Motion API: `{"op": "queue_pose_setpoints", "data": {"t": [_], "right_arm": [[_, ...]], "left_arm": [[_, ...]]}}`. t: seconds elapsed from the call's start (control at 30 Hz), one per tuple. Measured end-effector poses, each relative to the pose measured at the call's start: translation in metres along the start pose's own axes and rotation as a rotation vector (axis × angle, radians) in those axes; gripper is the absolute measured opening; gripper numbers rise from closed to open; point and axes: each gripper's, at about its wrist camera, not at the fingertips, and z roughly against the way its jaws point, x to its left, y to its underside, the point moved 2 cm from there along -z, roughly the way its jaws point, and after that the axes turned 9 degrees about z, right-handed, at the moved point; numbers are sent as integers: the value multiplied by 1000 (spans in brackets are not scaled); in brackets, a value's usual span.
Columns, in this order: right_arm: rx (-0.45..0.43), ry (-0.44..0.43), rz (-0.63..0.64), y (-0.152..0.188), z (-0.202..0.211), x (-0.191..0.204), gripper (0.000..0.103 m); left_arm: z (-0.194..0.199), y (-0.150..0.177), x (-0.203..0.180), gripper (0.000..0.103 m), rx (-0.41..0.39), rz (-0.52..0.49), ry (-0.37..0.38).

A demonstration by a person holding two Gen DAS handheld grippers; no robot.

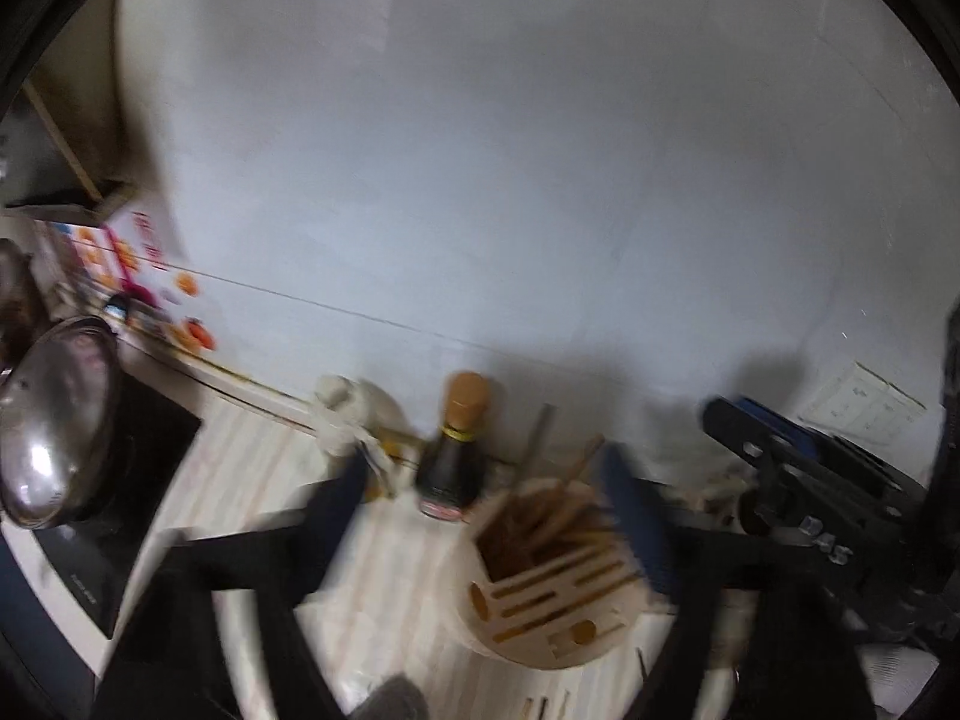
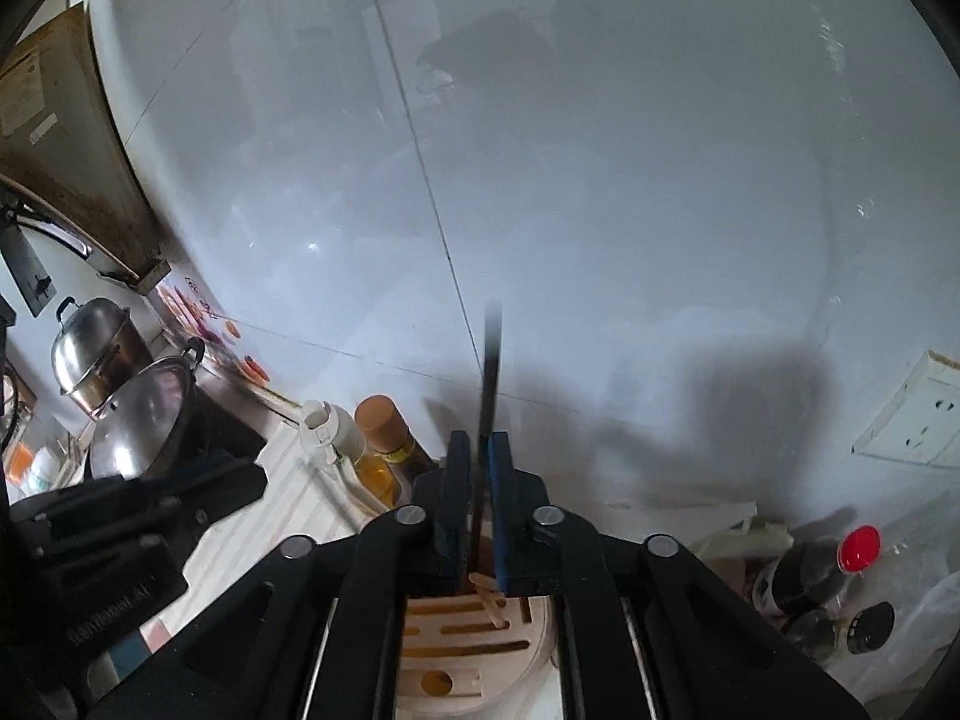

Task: Organize utensils
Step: 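Raise both dark chopsticks upright and lower them into the beige holder, then open both tools and move them back down to the cloth, then close the left tool on a light wooden chopstick while the right tool grasps another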

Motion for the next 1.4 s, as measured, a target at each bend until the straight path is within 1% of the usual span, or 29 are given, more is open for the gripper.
{"op": "queue_pose_setpoints", "data": {"t": [0.03,0.07,0.1,0.13,0.17,0.2,0.23,0.27,0.33,0.37,0.4,0.47,0.53,0.6,0.67,0.7,0.83,0.87,0.9,0.93,0.97,1.03,1.1,1.13,1.23,1.27,1.3,1.33,1.4], "right_arm": [[-4,4,-7,0,3,-1,25],[-8,5,-12,0,8,-2,30],[-11,9,-18,1,12,-4,32],[-12,19,-20,2,17,-5,34],[-15,27,-21,4,22,-6,36],[-20,36,-23,7,29,-7,38],[-22,46,-23,11,37,-10,44],[-24,57,-28,17,46,-15,52],[-20,73,-41,29,57,-21,61],[-13,79,-52,39,62,-25,63],[-8,82,-64,49,70,-32,63],[13,102,-78,69,78,-42,64],[44,122,-102,97,82,-51,64],[95,131,-121,125,79,-58,64],[170,139,-147,163,70,-68,64],[204,143,-154,178,64,-71,64],[369,139,-217,254,33,-86,63],[407,138,-230,273,25,-90,60],[435,135,-242,285,20,-92,57],[467,127,-259,301,15,-94,51],[498,111,-280,316,9,-95,48],[527,103,-298,331,3,-95,46],[545,104,-311,339,-1,-95,46],[550,101,-320,343,-2,-95,46],[566,104,-336,351,-7,-92,46],[570,101,-342,355,-8,-92,46],[573,96,-346,352,-11,-91,46],[576,91,-346,350,-14,-89,46],[583,63,-344,348,-22,-79,46]], "left_arm": [[6,1,3,86,-22,1,-11],[10,3,5,86,-31,2,-17],[13,6,8,89,-37,5,-27],[16,8,11,94,-47,4,-36],[21,13,13,103,-64,-3,-46],[24,17,14,103,-79,-10,-60],[26,23,17,103,-88,-15,-83],[27,30,19,103,-90,-16,-95],[29,48,24,103,-73,-6,-100],[30,58,25,103,-63,-2,-99],[30,65,26,103,-53,-2,-101],[26,88,28,103,-21,-4,-113],[14,114,27,103,32,-17,-103],[-1,147,25,103,96,-45,-124],[-18,176,24,103,165,-65,-157],[-31,198,23,103,218,-85,-172],[-69,262,19,102,360,-165,-199],[-79,276,19,98,398,-182,-200],[-90,293,18,89,446,-200,-190],[-97,303,17,84,479,-206,-185],[-103,311,16,78,507,-211,-181],[-115,327,13,77,550,-223,-166],[-126,338,8,76,570,-239,-158],[-131,342,5,73,579,-243,-152],[-136,342,0,52,564,-221,-105],[-136,339,0,29,560,-214,-104],[-137,338,1,9,567,-211,-113],[-138,337,4,7,569,-197,-115],[-137,333,16,6,558,-166,-135]]}}
